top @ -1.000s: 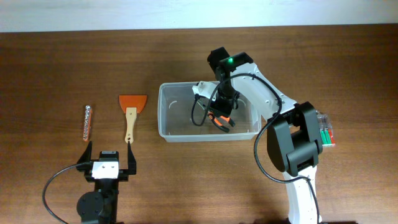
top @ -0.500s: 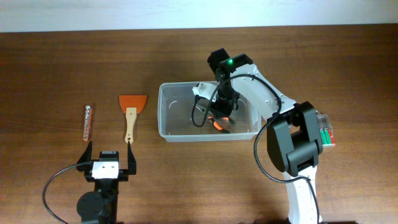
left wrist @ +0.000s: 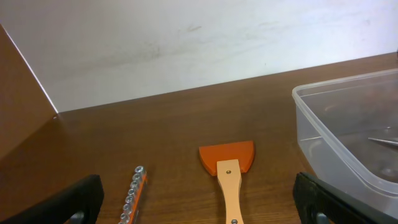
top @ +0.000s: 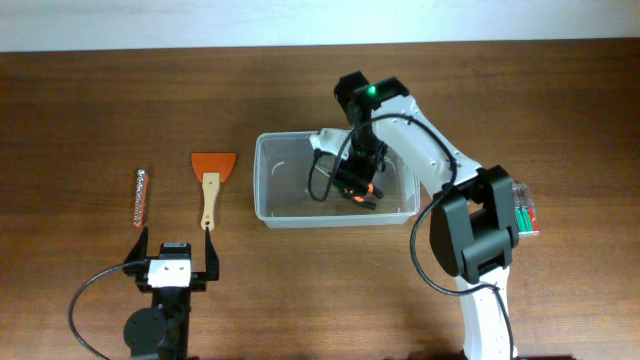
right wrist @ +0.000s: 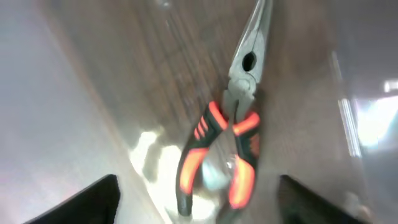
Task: Pack container
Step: 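Lower the pliers into the container and open the right gripper, then move the right gripper over the clear screwdriver case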
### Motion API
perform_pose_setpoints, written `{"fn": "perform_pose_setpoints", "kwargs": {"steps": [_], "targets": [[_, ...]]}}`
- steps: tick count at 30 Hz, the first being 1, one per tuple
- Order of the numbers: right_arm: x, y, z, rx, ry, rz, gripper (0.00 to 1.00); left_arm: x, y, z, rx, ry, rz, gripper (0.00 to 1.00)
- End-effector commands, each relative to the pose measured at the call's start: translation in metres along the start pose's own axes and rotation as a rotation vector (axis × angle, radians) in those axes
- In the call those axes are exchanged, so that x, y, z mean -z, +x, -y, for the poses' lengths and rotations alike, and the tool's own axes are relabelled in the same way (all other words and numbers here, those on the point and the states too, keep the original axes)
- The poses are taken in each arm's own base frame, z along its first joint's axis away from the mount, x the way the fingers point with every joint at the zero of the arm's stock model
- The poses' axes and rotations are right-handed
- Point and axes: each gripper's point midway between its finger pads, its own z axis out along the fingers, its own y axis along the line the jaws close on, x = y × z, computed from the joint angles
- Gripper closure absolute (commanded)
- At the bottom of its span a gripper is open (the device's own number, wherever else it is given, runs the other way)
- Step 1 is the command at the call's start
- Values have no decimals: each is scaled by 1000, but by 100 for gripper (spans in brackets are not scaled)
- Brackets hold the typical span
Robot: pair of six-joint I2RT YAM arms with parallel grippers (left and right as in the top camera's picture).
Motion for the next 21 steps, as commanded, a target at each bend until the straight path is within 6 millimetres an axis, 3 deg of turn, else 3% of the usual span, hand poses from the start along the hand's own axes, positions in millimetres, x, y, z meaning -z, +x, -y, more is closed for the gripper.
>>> {"fn": "perform_pose_setpoints", "kwargs": {"steps": [1,3,10,16,21], "targets": [[57,-17,8,36,117,68,8,0,2,-2,10,-12,-3,1],[79,-15,12,36,171,53,1,0,2,-2,10,-12,-3,1],[177,3,21,-8,404,66,1,0,2,-2,10,-12,-3,1],[245,70,27,-217,538,79,1,0,2,-2,10,-12,-3,1],[303,138,32,-541,644,208,1,0,2,-2,10,-12,-3,1]]}}
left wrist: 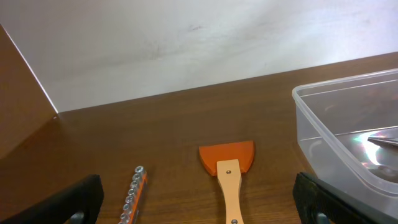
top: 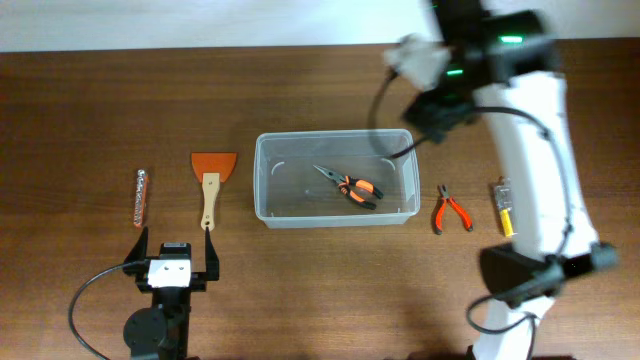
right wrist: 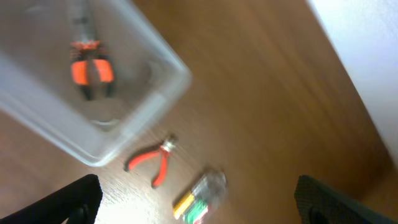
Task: Pack container
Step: 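Move the right gripper over the clear screwdriver case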
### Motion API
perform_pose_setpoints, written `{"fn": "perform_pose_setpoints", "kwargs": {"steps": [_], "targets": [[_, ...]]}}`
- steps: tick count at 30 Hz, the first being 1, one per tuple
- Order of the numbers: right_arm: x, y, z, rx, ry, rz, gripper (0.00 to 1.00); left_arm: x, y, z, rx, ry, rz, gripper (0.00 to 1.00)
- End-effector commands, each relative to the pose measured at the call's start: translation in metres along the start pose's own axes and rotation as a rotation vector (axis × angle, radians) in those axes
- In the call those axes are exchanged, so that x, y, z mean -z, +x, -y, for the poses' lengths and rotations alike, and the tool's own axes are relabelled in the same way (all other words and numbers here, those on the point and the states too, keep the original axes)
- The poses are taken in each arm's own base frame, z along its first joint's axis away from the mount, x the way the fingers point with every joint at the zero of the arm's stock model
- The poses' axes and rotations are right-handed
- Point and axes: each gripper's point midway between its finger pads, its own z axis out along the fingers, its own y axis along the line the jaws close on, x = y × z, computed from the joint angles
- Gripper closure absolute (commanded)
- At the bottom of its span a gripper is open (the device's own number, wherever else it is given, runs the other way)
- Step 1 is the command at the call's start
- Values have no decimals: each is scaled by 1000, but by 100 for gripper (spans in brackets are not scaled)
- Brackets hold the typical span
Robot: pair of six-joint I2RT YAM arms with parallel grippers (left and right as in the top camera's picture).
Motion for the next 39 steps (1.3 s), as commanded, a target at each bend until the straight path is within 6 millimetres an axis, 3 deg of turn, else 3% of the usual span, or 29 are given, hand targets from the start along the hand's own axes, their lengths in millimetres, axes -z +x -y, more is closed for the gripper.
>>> {"fn": "perform_pose_setpoints", "kwargs": {"steps": [1,4,8,11,16,21,24,39], "targets": [[51,44,43,-267,136,49,1,0,2,-2,9,-12,-3,1],[79,91,69,-408,200,60,1,0,2,-2,9,-12,-3,1],[89,132,70,-431,109,118,1,0,2,-2,9,-12,-3,1],[70,167,74,-471,63,76,1,0,3,-2,9,-12,-3,1],[-1,222,87,-602,9,-56,1,0,2,-2,9,-12,-3,1],[-53,232,79,-634,-94,-81,1,0,2,-2,9,-12,-3,1],[-71,229,73,-637,-148,-76,1,0,2,-2,9,-12,-3,1],[-171,259,57,-711,-339,-277,1,0,2,-2,9,-12,-3,1]]}}
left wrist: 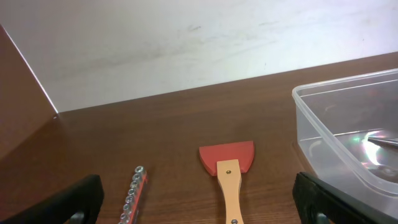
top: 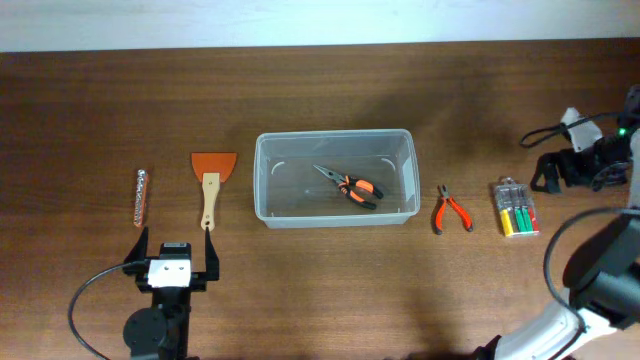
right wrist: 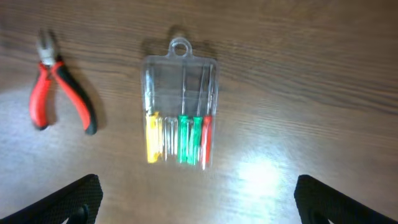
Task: Pack container
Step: 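Move the right gripper over the clear screwdriver case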
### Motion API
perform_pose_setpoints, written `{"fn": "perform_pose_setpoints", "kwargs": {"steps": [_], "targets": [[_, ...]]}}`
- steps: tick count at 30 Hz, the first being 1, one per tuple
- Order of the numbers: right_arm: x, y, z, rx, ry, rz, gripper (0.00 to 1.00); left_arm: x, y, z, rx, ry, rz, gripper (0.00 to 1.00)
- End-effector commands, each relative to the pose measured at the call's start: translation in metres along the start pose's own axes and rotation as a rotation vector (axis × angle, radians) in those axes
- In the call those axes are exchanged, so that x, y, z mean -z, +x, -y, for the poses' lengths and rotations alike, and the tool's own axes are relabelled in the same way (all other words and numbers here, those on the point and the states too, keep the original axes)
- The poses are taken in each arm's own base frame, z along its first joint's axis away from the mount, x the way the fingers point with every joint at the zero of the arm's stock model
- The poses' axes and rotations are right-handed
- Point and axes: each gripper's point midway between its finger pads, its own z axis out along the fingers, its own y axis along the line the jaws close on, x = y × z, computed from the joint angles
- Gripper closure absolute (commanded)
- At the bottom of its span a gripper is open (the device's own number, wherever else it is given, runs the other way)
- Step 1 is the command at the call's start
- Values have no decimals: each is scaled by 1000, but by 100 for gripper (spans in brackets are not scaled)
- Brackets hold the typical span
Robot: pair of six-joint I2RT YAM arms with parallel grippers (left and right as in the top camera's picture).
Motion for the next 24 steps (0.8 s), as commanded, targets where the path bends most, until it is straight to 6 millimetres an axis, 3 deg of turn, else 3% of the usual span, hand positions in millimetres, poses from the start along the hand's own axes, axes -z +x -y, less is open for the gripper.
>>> {"fn": "perform_pose_setpoints", "kwargs": {"steps": [1,10,18,24], "targets": [[-21,3,-1,-34,-28,-56,1,0,2,-2,9,-12,-3,1],[-31,-12,3,-20,80,-70,1,0,2,-2,9,-12,-3,1],[-57,-2,-26,12,73,-166,2,0,2,-2,9,-12,-3,1],[-62,4,-38,-5,38,-190,2,0,2,-2,9,-12,-3,1]]}}
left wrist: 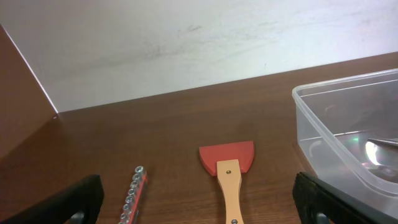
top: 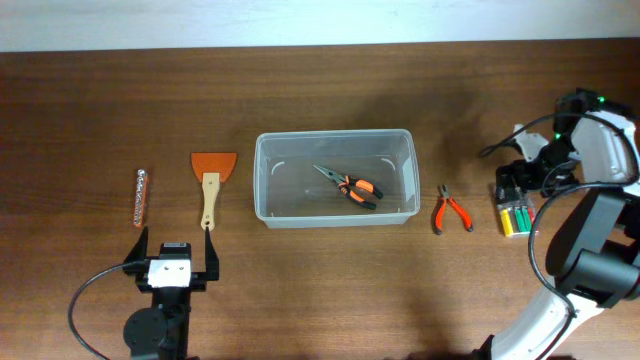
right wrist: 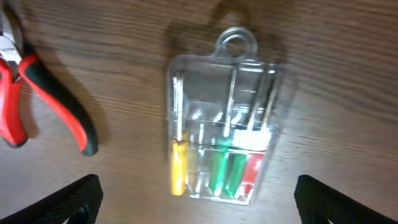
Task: Pack container
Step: 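Move the right gripper over the clear screwdriver case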
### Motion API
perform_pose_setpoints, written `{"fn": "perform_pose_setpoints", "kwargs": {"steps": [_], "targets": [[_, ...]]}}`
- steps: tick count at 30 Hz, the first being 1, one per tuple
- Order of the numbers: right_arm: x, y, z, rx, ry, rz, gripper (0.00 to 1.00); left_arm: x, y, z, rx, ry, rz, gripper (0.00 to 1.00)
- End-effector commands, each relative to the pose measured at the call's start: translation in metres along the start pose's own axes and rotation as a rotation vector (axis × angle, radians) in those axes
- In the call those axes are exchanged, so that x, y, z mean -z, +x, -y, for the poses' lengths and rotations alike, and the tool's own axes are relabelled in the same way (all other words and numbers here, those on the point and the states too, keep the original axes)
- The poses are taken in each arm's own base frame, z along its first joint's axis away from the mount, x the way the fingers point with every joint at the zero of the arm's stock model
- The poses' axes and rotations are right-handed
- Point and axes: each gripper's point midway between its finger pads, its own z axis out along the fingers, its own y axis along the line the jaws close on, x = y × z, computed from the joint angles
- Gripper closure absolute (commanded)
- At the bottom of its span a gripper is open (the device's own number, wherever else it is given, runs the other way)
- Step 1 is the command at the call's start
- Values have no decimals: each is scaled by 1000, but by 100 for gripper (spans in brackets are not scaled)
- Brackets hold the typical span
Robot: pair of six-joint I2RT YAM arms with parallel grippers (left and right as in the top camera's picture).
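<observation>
The clear plastic container point(top: 335, 205) stands mid-table with orange-and-black long-nose pliers point(top: 350, 187) lying inside. To its right on the wood lie small red pliers point(top: 450, 210) and a clear pack of screwdrivers point(right wrist: 227, 118) with yellow, green and red handles. My right gripper point(top: 517, 190) hovers open just above that pack, with fingers point(right wrist: 74, 202) on either side of its handle end and nothing held. My left gripper point(top: 170, 262) rests open at the front left, facing an orange scraper point(left wrist: 228, 168) and a strip of bits point(left wrist: 132, 193).
The scraper point(top: 210, 185) and the bit strip point(top: 141, 195) lie left of the container, in front of the left gripper. The red pliers point(right wrist: 50, 106) lie close to the left of the screwdriver pack. A white wall runs along the table's far edge.
My right gripper has moved from the table's far right edge leftward and closer over the screwdriver pack, which now fills more of the wrist view. The left arm has not moved.
My right gripper stood open inside the container over the orange-and-black pliers. Then it was high above the container's back right corner, the pliers left inside. Then it was out at the far right above the screwdriver pack, and now hovers close over it.
</observation>
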Motion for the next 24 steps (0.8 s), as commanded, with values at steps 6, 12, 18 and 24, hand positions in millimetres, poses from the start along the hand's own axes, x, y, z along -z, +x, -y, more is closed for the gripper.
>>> {"fn": "perform_pose_setpoints", "kwargs": {"steps": [6,12,18,24], "targets": [[2,4,2,-58,14,-7,1,0,2,-2,9,-12,-3,1],[3,8,13,-123,79,-26,2,0,2,-2,9,-12,-3,1],[6,15,10,-154,88,-20,2,0,2,-2,9,-12,-3,1],[5,30,1,-163,111,32,1,0,2,-2,9,-12,-3,1]]}}
